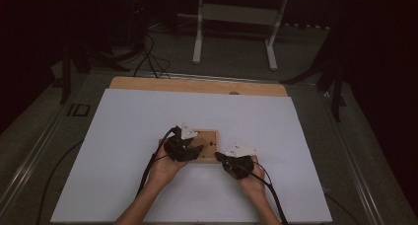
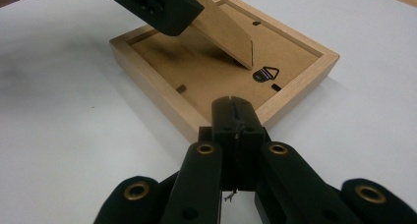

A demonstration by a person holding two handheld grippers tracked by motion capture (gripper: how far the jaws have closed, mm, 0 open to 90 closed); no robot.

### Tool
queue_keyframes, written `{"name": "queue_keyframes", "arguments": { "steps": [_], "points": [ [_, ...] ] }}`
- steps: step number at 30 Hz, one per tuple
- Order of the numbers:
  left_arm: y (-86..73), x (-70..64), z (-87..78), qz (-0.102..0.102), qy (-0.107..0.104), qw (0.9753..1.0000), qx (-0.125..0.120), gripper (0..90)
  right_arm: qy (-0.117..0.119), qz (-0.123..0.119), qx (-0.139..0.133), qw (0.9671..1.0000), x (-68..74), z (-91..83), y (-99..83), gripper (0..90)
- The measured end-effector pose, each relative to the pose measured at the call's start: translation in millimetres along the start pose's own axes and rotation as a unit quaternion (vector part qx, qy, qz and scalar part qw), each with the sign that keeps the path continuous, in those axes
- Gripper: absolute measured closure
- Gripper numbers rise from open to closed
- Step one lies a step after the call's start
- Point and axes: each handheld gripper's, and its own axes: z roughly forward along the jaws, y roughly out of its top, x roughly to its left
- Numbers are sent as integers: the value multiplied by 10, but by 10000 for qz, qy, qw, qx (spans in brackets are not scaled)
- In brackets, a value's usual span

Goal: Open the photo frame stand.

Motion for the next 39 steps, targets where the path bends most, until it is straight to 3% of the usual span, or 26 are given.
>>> {"name": "queue_keyframes", "arguments": {
  "steps": [12, 19, 25, 30, 39],
  "points": [
    [-91, 40, 61, -263, -145, 9994, 157, 378, 5, -1, 0, 10000, 1, 0, 0, 900],
    [-167, 95, 63, -591, -327, 9973, 296, 386, 4, 4, -13, 10000, 2, 1, -2, 900],
    [-169, 131, 25, -807, -529, 9950, 256, 455, 3, 25, -22, 10000, 3, 2, -4, 900],
    [-150, 162, 25, -1016, -648, 9925, 193, 457, -2, 26, -30, 10000, 3, 4, -4, 900],
    [-73, 170, 66, -1095, -679, 9911, 323, 489, 5, 25, -30, 10000, 1, 7, -2, 900]
  ]
}}
